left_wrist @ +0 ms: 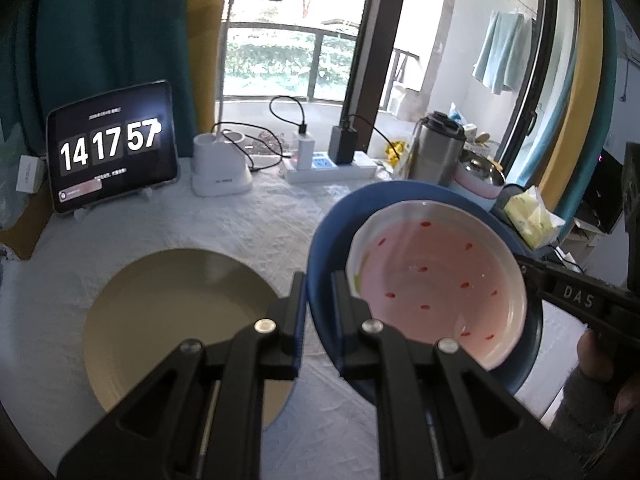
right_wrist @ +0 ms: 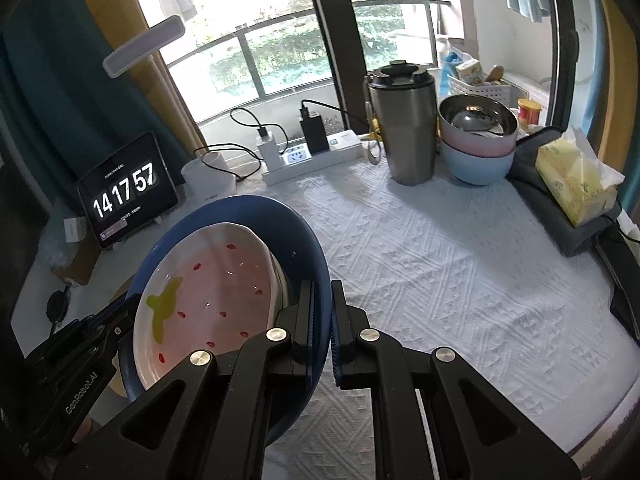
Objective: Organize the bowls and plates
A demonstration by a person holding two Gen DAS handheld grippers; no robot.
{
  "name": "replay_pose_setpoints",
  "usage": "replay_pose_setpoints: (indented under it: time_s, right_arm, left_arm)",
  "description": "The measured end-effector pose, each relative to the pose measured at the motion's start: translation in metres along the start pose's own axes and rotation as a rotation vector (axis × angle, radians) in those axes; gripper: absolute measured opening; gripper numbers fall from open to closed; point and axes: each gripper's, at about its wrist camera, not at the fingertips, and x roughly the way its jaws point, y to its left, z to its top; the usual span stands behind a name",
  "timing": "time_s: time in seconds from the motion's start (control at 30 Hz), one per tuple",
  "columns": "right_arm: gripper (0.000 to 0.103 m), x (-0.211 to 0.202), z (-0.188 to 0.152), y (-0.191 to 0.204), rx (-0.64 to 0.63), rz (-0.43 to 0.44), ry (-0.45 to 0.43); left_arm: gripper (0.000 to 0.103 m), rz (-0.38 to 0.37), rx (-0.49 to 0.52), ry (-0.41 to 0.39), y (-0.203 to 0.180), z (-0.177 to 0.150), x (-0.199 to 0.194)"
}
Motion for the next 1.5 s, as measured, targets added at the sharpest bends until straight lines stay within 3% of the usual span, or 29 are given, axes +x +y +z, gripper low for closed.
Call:
replay_pose_setpoints:
  time_s: [1.5]
  right_arm:
    - [0.01, 0.041, -0.004, 0.14, -0.15, 0.076, 0.056]
  left_arm:
    - [0.01, 0.082, -0.156, -0.046, 0.135, -0.01, -0.039]
